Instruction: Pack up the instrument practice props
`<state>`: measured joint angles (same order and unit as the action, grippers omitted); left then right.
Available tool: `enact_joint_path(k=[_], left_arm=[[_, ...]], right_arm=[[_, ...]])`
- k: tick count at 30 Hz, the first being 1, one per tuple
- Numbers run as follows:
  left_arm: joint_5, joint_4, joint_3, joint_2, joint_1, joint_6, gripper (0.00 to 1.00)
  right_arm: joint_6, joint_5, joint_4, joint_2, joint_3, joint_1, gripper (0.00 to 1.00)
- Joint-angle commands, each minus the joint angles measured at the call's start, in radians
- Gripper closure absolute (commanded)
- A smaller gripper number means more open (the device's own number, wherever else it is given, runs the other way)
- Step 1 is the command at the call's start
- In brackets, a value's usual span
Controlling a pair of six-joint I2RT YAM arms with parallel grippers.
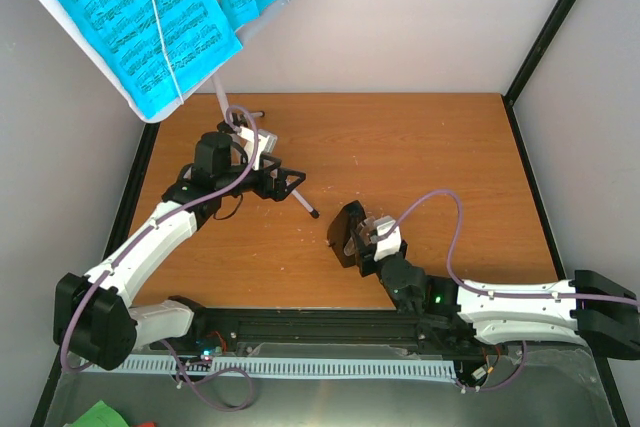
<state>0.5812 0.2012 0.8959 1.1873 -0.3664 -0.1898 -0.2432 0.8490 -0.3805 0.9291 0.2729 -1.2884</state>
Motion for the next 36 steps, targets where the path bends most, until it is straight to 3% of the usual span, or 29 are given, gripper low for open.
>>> enact_joint_path(k=[1,11,20,36], left_arm=[[0.017,-0.017,0.007,0.004,0.007,-0.005,0.01],[0.022,-0.018,0.008,0.008,0.007,-0.006,0.00],[0.119,-0.033,-0.002,0.018,0.005,-0.003,0.02],[0.171,-0.033,0.007,0.058,-0.069,0.028,0.06]], right_arm=[[0.017,-0.017,-0.048,0.011,-0.034,0.006,0.53],[0.042,-0.052,-0.070,0.014,-0.067,0.006,0.53],[0.030,-0.079,-0.029,0.047,-0.062,0.006,0.53],[0.001,-0.141,0.015,0.089,-0.050,0.027,0.51]])
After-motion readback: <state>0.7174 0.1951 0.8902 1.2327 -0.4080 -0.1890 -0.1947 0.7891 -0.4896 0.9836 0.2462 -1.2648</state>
